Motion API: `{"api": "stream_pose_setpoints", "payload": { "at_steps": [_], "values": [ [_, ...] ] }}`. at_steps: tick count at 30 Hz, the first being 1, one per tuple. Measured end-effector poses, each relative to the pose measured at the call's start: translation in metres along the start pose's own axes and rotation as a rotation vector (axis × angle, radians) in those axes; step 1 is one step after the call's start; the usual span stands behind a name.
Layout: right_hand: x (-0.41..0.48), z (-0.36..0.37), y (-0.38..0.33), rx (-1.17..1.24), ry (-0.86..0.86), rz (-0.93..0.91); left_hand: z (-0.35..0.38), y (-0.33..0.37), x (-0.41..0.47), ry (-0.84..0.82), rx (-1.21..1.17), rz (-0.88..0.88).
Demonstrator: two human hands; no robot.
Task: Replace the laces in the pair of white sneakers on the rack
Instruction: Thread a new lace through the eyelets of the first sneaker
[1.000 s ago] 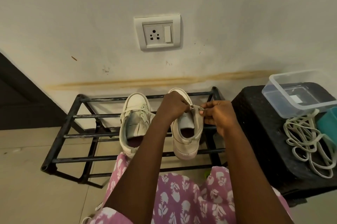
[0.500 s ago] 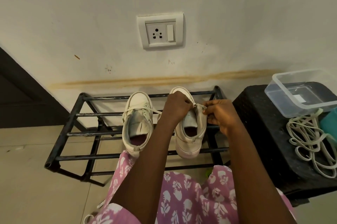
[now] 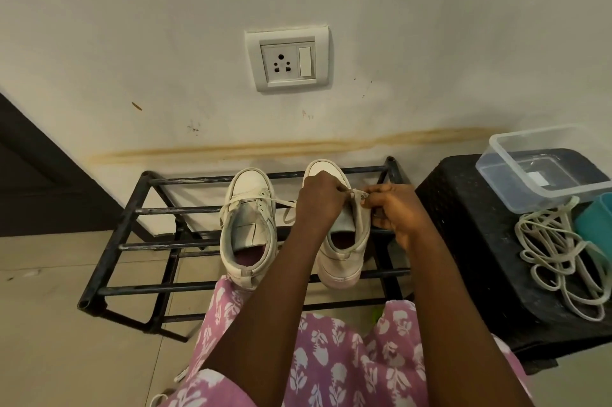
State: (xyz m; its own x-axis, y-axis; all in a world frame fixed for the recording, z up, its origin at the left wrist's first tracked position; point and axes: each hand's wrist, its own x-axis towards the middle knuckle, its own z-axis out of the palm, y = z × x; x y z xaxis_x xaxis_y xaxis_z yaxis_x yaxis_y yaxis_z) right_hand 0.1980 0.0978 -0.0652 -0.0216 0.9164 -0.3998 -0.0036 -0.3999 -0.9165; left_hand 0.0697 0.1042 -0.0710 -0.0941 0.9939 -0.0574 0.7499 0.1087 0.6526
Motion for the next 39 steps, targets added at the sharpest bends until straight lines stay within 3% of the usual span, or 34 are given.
{"api": "stream_pose_setpoints", "payload": {
  "at_steps": [6,9,25,28,32,36,39],
  "values": [
    [-0.001,-0.003,0.004,0.022,-0.056,0.008,-0.003,-0.003,0.003,0.078,-0.003,-0.043],
    [0.0,-0.007,0.007,0.141,-0.085,0.039,-0.006,-0.006,0.006,0.027,-0.032,-0.041],
    [0.01,0.022,0.015,0.109,0.068,0.016,-0.012,-0.011,0.003,-0.059,-0.08,0.041],
    [0.012,0.019,0.015,0.223,0.131,0.052,-0.02,-0.016,0.004,-0.088,-0.15,0.028],
    [0.01,0.009,0.008,0.557,0.19,0.106,-0.025,-0.019,0.002,-0.056,-0.203,0.04],
    [0.007,-0.012,-0.002,0.772,0.303,0.019,-0.031,-0.026,0.002,-0.036,-0.247,0.03],
    [0.003,-0.033,-0.013,0.84,0.381,-0.103,-0.032,-0.035,0.004,-0.021,-0.142,0.059]
  ]
}}
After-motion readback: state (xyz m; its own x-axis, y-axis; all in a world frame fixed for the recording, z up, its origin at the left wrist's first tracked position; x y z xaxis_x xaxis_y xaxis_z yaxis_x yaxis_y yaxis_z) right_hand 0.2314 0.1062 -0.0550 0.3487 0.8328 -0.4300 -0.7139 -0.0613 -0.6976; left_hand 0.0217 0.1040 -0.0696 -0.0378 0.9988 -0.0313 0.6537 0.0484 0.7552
